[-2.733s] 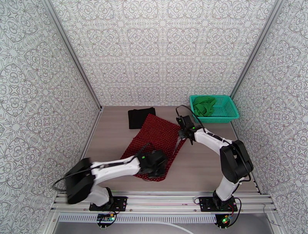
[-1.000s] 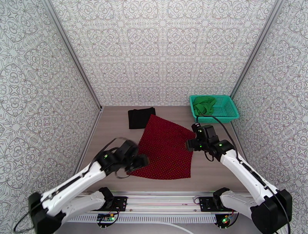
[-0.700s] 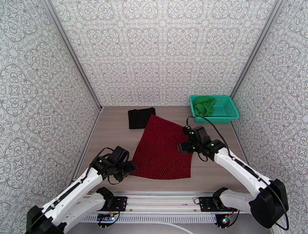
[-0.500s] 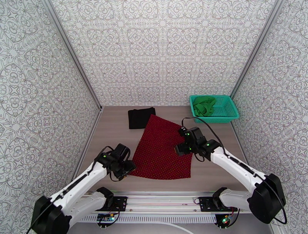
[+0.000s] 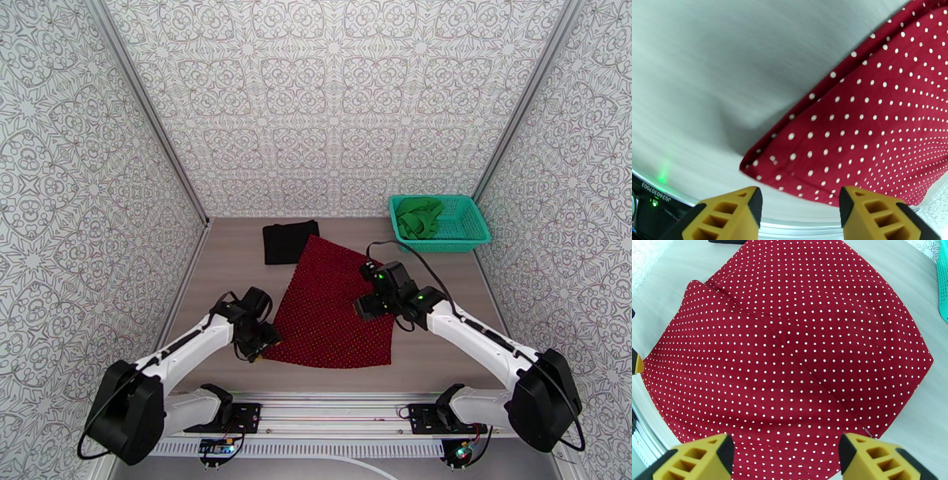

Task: Fold and stack the mixed laundry pile

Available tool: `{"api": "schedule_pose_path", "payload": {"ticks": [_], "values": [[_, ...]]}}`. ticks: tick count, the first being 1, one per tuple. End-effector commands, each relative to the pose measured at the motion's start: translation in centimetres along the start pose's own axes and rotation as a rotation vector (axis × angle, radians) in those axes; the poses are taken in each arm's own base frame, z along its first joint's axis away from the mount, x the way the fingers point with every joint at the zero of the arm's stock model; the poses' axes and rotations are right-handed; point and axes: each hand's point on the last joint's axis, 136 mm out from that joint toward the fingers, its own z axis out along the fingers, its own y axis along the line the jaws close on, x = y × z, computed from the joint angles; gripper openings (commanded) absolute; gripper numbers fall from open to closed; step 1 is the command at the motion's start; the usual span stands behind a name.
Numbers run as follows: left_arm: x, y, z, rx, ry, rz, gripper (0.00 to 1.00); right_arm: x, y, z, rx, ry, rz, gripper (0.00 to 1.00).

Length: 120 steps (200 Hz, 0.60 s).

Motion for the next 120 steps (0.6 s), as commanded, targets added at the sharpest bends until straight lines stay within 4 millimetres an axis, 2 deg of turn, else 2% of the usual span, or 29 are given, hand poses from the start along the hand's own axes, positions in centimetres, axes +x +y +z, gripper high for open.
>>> {"api": "schedule_pose_path", "payload": {"ticks": [1, 59, 120], "values": [[-0.9, -1.3, -0.1, 0.037, -0.016, 0.026, 0.55, 0.7, 0.3, 0.6, -0.008, 0.017, -0.016, 0.73], [-1.5, -1.2, 1.1, -0.001, -0.003, 0.038, 0.45, 1.2, 0.4, 0.7, -0.007, 0.026, -0.014, 0.72], [-1.1, -0.5, 2.0, -0.018, 0.014, 0.038, 0.37, 1.5, 0.4, 0.6, -0.009, 0.026, -0.009, 0.72]]}}
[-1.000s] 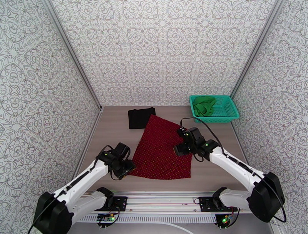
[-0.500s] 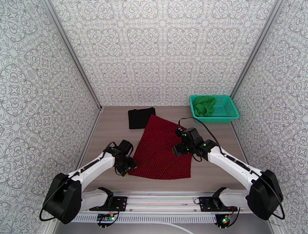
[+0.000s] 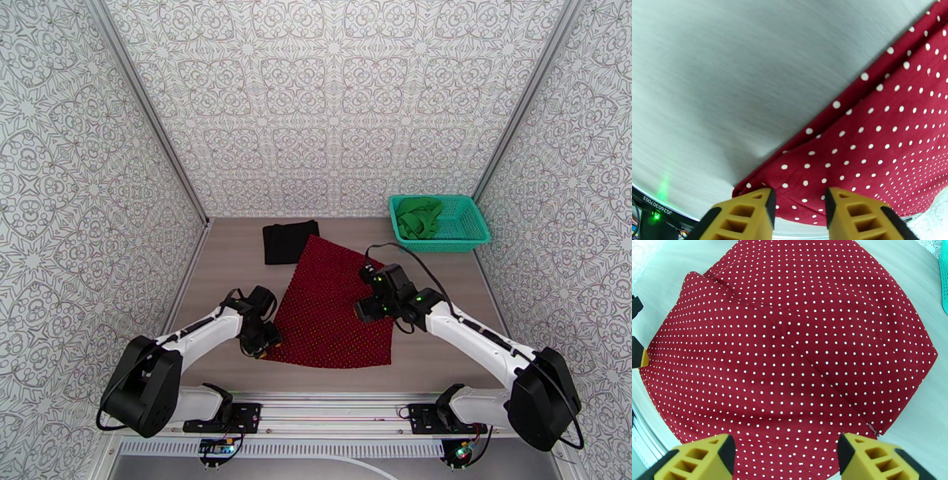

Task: Fold and stack the mixed laundry pile

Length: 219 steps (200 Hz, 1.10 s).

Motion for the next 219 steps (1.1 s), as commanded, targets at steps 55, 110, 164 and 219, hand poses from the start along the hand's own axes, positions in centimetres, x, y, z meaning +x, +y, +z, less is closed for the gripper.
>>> {"api": "schedule_pose_path", "payload": {"ticks": [55, 110, 164, 219], "values": [[-0.2, 0.1, 0.8, 0.010, 0.002, 0.006, 0.29, 0.4, 0.5, -0.3, -0.008, -0.006, -0.004, 0.72], [-0.3, 0.3, -1.2, 0.006, -0.034, 0.018, 0.00, 0.6, 0.6, -0.7, -0.011, -0.002, -0.014, 0.71], [-1.4, 1.0, -5.6, 0.041, -0.118, 0.014, 0.00, 1.0, 3.4, -1.4, -0.017, 0.035, -0.167, 0.72], [-0.9, 2.0, -7.7, 0.078, -0.147, 0.005, 0.00, 5.3, 9.7, -0.5, -0.032, 0.147, -0.473, 0.72]]}}
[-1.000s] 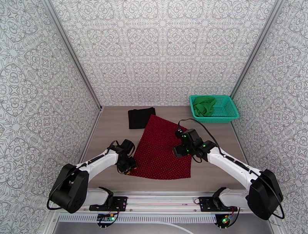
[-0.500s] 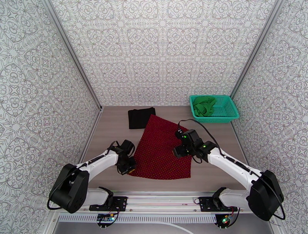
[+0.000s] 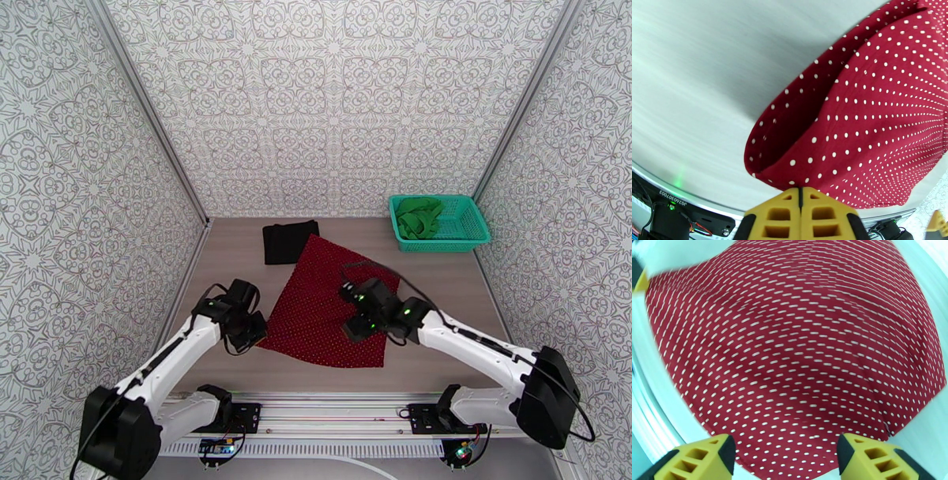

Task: Fold and stack the mixed laundry pile

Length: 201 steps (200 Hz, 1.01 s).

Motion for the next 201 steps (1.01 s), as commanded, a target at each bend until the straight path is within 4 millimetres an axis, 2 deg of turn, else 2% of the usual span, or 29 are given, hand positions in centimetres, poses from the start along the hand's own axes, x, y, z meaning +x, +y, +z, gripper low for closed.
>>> {"api": "schedule_pose_path", "payload": {"ticks": [1, 30, 57, 87, 124, 153, 201], "values": [[0.3, 1.4, -1.0, -0.035, -0.003, 0.010, 0.00, 1.5, 2.0, 0.4, 0.027, 0.079, -0.136, 0.72], [0.4, 2.7, -1.4, -0.036, -0.012, -0.020, 0.00, 4.4, 5.5, 1.0, -0.002, 0.181, -0.239, 0.73], [0.6, 4.1, -1.7, -0.051, -0.024, -0.049, 0.00, 6.1, 8.5, 1.7, -0.027, 0.230, -0.279, 0.74], [0.5, 5.8, -1.8, -0.082, -0.040, -0.090, 0.00, 7.3, 8.5, 3.0, 0.050, 0.286, -0.292, 0.74], [-1.0, 6.4, -2.3, -0.082, -0.101, -0.169, 0.00, 7.6, 7.7, 3.4, 0.143, 0.328, -0.296, 0.73], [-1.5, 6.6, -1.9, -0.059, -0.128, -0.221, 0.00, 7.9, 7.4, 3.3, 0.177, 0.348, -0.269, 0.66], [-2.2, 6.9, -2.1, -0.057, -0.145, -0.241, 0.00, 9.8, 8.5, 3.6, 0.171, 0.395, -0.274, 0.57]]}}
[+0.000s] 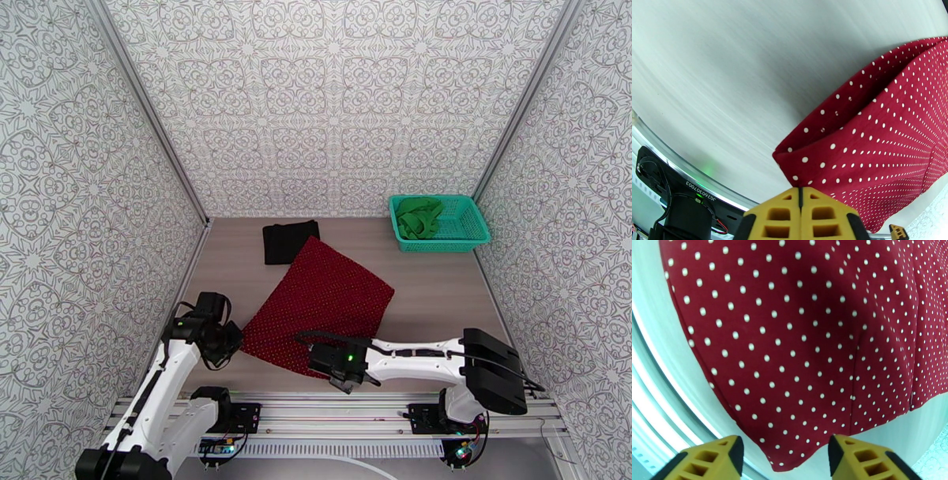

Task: Fold and stack the mixed laundry pile

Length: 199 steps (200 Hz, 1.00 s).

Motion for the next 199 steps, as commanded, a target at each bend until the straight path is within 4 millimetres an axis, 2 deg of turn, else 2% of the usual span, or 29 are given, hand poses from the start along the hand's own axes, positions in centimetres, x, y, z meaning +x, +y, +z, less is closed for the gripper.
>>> {"api": "schedule_pose_path", "payload": {"ticks": [1, 30, 63, 95, 118, 154, 176, 182, 185, 199], "values": [[-0.8, 0.2, 0.0, -0.005, -0.035, -0.016, 0.00, 0.6, 0.7, 0.2, 0.017, 0.034, 0.008, 0.57], [-1.1, 0.2, 0.2, -0.006, -0.038, -0.020, 0.00, 1.3, 1.3, 0.6, 0.035, 0.059, -0.003, 0.56], [-1.3, 0.2, 0.2, -0.005, -0.045, -0.020, 0.00, 1.4, 0.6, 1.0, 0.088, 0.064, 0.018, 0.51], [-1.6, 0.1, 0.1, 0.002, -0.057, -0.025, 0.00, 1.0, -0.5, 1.0, 0.155, 0.041, 0.042, 0.36], [-1.9, -0.1, 0.0, 0.010, -0.068, -0.029, 0.00, 1.1, -0.6, 1.4, 0.166, 0.047, 0.045, 0.24], [-2.2, -0.3, 0.0, 0.015, -0.074, -0.028, 0.00, 2.0, 0.7, 1.9, 0.109, 0.074, 0.024, 0.19], [-2.3, -0.4, 0.0, 0.023, -0.077, -0.028, 0.00, 2.2, 2.1, 1.7, 0.053, 0.068, 0.003, 0.10], [-2.4, -0.5, 0.0, 0.025, -0.079, -0.028, 0.00, 2.3, 2.5, 1.6, 0.040, 0.067, -0.004, 0.06], [-2.4, -0.5, 0.0, 0.025, -0.080, -0.028, 0.00, 2.3, 2.7, 1.6, 0.034, 0.065, -0.007, 0.00], [-2.5, -0.6, -0.1, 0.028, -0.083, -0.028, 0.00, 2.2, 3.6, 1.1, 0.009, 0.056, -0.028, 0.00]]}}
